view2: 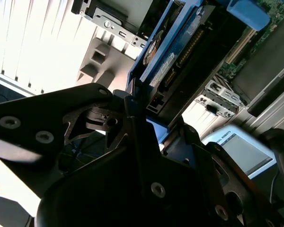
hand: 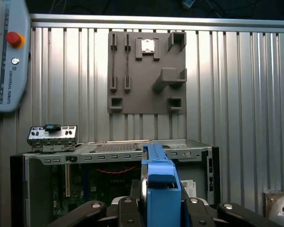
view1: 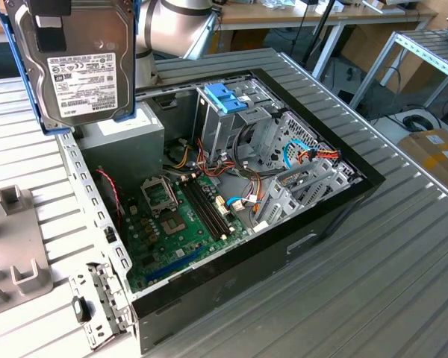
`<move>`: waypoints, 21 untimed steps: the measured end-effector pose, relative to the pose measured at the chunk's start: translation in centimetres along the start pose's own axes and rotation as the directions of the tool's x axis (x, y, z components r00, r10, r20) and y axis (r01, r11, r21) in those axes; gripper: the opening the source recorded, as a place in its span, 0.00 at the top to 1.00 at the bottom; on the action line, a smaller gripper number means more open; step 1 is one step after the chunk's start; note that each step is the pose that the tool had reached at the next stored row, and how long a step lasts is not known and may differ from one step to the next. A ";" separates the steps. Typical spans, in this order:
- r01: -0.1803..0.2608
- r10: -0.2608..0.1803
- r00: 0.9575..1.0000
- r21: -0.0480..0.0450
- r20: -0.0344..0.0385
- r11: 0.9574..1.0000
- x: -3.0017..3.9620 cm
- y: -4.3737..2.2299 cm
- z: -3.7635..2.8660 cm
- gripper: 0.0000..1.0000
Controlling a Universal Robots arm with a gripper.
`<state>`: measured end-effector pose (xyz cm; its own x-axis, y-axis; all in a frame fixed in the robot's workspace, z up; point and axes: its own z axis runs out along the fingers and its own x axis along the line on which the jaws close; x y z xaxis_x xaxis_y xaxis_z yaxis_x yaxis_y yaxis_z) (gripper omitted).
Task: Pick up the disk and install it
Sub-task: 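Pick up the disk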
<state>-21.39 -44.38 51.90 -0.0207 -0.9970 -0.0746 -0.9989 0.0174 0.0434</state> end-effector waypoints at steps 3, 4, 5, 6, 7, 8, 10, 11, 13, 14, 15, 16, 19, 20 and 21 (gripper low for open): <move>0.000 0.000 1.000 0.000 0.000 1.000 0.18 0.00 -0.01 0.63; 0.000 0.000 1.000 0.000 0.000 1.000 0.21 -0.01 -0.01 0.63; 0.000 0.000 1.000 0.000 0.000 1.000 0.26 -0.01 -0.02 0.63; 0.000 0.000 1.000 0.000 0.000 1.000 0.30 -0.01 -0.02 0.63; 0.000 0.000 1.000 0.000 0.000 1.000 0.36 -0.01 -0.02 0.63; 0.000 0.000 1.000 0.000 0.000 1.000 0.42 -0.01 -0.02 0.63; 0.000 0.000 1.000 0.000 0.000 1.000 0.50 -0.01 -0.03 0.63; 0.000 0.000 1.000 0.000 0.000 1.000 0.55 -0.01 -0.03 0.63; 0.000 0.000 1.000 0.000 0.000 1.000 0.66 -0.02 -0.04 0.63; 0.000 0.000 1.000 0.000 0.000 1.000 0.70 -0.02 -0.04 0.63; 0.000 0.000 1.000 0.000 0.000 1.000 0.74 -0.02 -0.04 0.63; 0.000 0.000 1.000 0.000 0.000 1.000 0.78 -0.02 -0.04 0.63; 0.000 0.000 1.000 0.000 0.000 1.000 0.94 -0.02 -0.05 0.63; 0.000 0.000 1.000 0.000 0.000 1.000 0.98 -0.02 -0.05 0.63; 0.000 0.000 1.000 0.000 0.000 1.000 1.02 -0.02 -0.06 0.63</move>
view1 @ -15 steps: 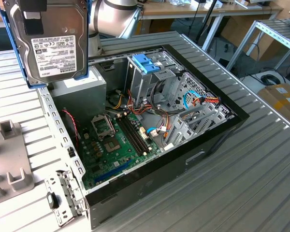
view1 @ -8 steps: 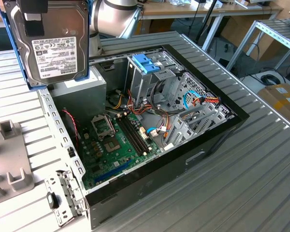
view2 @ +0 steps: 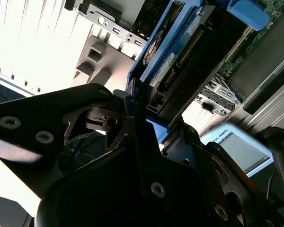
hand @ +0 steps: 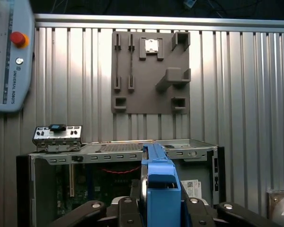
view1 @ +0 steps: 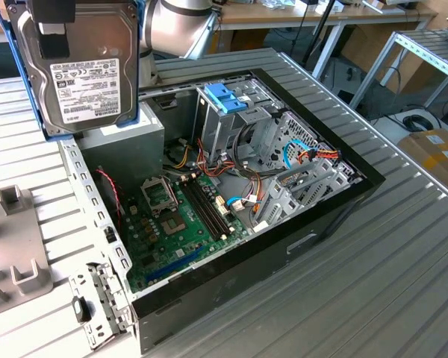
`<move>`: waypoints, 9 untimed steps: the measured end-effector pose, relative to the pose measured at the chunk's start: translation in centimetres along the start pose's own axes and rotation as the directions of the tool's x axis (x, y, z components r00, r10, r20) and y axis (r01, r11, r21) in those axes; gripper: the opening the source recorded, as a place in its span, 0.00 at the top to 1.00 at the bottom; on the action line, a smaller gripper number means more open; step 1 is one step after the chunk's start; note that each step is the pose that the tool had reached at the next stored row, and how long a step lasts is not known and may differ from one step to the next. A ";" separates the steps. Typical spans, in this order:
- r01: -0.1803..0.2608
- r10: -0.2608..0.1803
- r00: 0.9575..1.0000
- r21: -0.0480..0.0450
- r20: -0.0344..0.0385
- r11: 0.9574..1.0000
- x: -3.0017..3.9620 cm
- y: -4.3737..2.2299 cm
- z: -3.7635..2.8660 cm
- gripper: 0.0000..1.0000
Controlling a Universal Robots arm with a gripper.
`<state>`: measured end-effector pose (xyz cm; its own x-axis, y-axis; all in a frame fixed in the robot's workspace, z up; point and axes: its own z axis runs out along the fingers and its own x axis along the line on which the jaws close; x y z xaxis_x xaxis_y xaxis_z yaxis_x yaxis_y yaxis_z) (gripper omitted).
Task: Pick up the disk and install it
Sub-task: 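Pick up the disk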
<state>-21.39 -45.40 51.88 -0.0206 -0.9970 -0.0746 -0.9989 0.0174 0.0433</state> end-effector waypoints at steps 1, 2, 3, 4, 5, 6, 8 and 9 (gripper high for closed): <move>0.000 0.000 1.000 0.000 0.000 1.000 0.04 0.00 -0.01 0.63; 0.000 0.000 1.000 0.000 0.000 1.000 0.09 0.00 -0.01 0.63; 0.000 0.000 1.000 0.000 0.000 1.000 0.13 0.00 -0.01 0.63; 0.000 0.000 1.000 0.000 0.000 1.000 0.17 0.00 -0.01 0.63; 0.000 0.000 1.000 0.000 0.000 1.000 0.21 0.00 -0.01 0.63; 0.000 0.000 1.000 0.000 0.000 1.000 0.24 -0.01 -0.02 0.63; 0.000 0.000 1.000 0.000 0.000 1.000 0.33 -0.01 -0.02 0.63; 0.000 0.000 1.000 0.000 0.000 1.000 0.37 -0.01 -0.03 0.63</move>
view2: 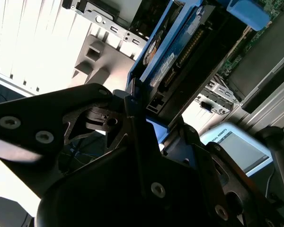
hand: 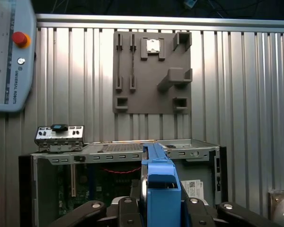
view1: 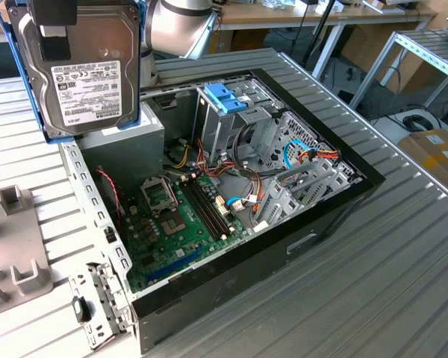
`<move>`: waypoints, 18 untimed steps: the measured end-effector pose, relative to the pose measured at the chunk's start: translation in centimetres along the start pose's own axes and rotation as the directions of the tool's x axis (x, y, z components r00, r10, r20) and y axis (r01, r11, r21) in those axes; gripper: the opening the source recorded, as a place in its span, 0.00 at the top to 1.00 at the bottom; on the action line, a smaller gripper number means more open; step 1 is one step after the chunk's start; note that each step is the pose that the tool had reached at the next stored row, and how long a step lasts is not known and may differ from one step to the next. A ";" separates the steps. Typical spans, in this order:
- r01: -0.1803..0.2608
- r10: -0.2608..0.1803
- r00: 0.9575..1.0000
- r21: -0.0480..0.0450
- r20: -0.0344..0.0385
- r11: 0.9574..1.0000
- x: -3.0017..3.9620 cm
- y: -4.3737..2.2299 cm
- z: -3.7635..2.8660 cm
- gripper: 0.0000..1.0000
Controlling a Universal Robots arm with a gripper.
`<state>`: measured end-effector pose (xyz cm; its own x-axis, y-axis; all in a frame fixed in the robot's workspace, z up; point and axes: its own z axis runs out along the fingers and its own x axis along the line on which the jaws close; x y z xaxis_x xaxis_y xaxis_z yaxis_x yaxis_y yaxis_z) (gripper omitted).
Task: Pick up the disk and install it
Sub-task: 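Pick up the disk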
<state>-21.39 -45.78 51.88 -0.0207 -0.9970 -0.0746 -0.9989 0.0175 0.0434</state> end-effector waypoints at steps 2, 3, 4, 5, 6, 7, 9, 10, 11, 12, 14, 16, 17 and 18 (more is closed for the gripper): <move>0.000 0.000 1.000 0.000 0.000 1.000 0.08 0.00 -0.01 0.63; 0.000 0.000 1.000 0.000 0.000 1.000 0.13 0.00 -0.01 0.63; 0.000 0.000 1.000 0.000 0.000 1.000 0.16 0.00 -0.01 0.63; 0.000 0.000 1.000 0.000 0.000 1.000 0.22 -0.01 -0.02 0.63; 0.000 0.000 1.000 0.000 0.000 1.000 0.26 -0.01 -0.02 0.63; 0.000 0.000 1.000 0.000 0.000 1.000 0.31 -0.01 -0.02 0.63; 0.000 0.000 1.000 0.000 0.000 1.000 0.42 -0.01 -0.03 0.63; 0.000 0.000 1.000 0.000 0.000 1.000 0.47 -0.01 -0.03 0.63; 0.000 0.000 1.000 0.000 0.000 1.000 0.52 -0.01 -0.04 0.63; 0.000 0.000 1.000 0.000 0.000 1.000 0.58 -0.01 -0.04 0.63; 0.000 0.000 1.000 0.000 0.000 1.000 0.71 -0.02 -0.05 0.63; 0.000 0.000 1.000 0.000 0.000 1.000 0.82 -0.02 -0.06 0.63; 0.000 0.000 1.000 0.000 0.000 1.000 0.87 -0.02 -0.06 0.63; 0.000 0.000 1.000 0.000 0.000 1.000 0.92 -0.02 -0.07 0.63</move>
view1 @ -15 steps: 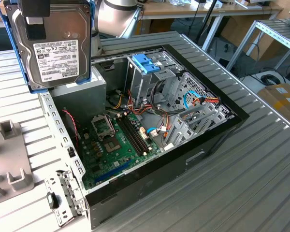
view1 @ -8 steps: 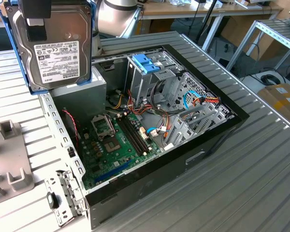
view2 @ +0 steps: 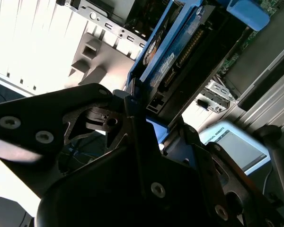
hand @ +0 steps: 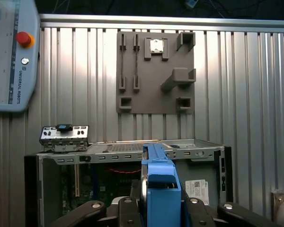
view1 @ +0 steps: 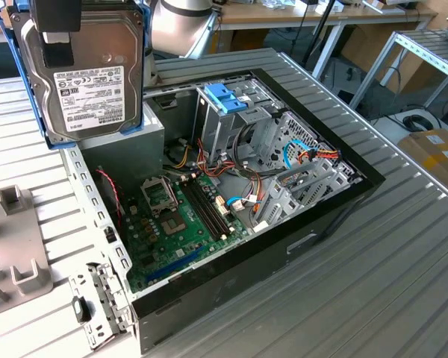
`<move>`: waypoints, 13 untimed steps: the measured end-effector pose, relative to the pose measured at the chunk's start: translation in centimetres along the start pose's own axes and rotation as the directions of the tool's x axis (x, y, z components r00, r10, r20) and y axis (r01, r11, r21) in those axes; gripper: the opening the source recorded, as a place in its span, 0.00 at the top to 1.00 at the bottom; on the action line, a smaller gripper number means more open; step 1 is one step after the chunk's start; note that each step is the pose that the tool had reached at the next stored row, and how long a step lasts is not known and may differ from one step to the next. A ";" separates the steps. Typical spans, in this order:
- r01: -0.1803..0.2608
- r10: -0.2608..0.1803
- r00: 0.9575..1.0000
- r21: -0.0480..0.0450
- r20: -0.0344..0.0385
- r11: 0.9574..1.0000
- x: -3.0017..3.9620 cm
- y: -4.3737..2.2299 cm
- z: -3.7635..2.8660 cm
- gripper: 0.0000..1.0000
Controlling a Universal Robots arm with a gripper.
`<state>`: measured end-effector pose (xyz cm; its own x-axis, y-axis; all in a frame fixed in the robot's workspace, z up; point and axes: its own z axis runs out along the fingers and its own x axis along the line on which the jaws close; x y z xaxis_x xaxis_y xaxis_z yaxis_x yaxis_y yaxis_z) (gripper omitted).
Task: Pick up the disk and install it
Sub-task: 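Pick up the disk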
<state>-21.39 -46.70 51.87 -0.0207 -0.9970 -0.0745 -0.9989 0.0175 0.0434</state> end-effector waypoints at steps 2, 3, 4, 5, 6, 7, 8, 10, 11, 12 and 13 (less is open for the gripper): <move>0.000 0.000 1.000 0.000 0.000 1.000 0.17 0.00 -0.01 0.63; 0.000 0.000 1.000 0.000 0.000 1.000 0.22 0.00 -0.02 0.63; 0.000 0.000 1.000 0.000 0.000 1.000 0.27 -0.01 -0.02 0.63; 0.000 0.000 1.000 0.000 0.000 1.000 0.32 -0.01 -0.02 0.63; 0.000 0.000 1.000 0.000 0.000 1.000 0.38 -0.01 -0.02 0.63; 0.000 0.000 1.000 0.000 0.000 1.000 0.43 -0.01 -0.03 0.63; 0.000 0.000 1.000 0.000 0.000 1.000 0.51 -0.01 -0.03 0.63; 0.000 0.000 1.000 0.000 0.000 1.000 0.66 -0.01 -0.05 0.63; 0.000 0.000 1.000 0.000 0.000 1.000 0.71 -0.02 -0.05 0.63; 0.000 0.000 1.000 0.000 0.000 1.000 0.82 -0.02 -0.06 0.63; 0.000 0.000 1.000 0.000 0.000 1.000 0.90 -0.02 -0.06 0.63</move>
<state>-21.39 -47.60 51.87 -0.0207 -0.9970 -0.0746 -0.9989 0.0175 0.0433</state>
